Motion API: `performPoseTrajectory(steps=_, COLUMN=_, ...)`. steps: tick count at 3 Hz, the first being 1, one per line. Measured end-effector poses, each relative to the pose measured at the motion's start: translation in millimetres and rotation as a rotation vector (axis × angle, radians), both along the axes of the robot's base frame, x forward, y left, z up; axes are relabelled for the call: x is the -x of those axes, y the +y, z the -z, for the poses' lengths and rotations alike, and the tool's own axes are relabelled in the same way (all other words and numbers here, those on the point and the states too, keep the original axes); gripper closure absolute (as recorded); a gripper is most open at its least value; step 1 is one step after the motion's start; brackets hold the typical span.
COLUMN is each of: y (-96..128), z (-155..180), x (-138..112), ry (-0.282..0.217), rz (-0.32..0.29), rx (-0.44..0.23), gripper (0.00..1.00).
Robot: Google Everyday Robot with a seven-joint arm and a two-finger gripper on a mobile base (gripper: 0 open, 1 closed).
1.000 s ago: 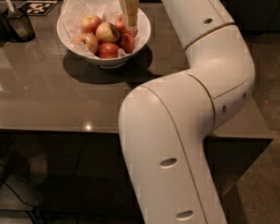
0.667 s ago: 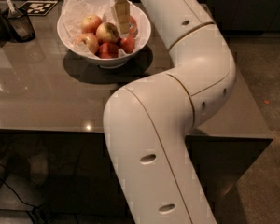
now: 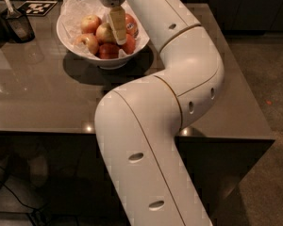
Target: Pick apple from white bowl
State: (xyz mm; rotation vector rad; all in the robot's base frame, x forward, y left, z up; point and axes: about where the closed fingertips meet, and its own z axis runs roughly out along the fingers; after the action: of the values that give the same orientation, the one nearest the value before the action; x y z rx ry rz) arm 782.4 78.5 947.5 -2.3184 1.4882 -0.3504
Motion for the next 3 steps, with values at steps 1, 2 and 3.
performPoseTrajectory(steps=1, y=5, z=14, x=-8, ry=0.006, rz=-0.008, rx=-0.01, gripper=0.0)
performPoseTrajectory(steps=2, y=10, z=29, x=-12, ry=0.026, rz=-0.014, rx=-0.018, gripper=0.0)
performPoseTrajectory(steps=3, y=11, z=35, x=-15, ry=0.029, rz=-0.027, rx=-0.018, gripper=0.0)
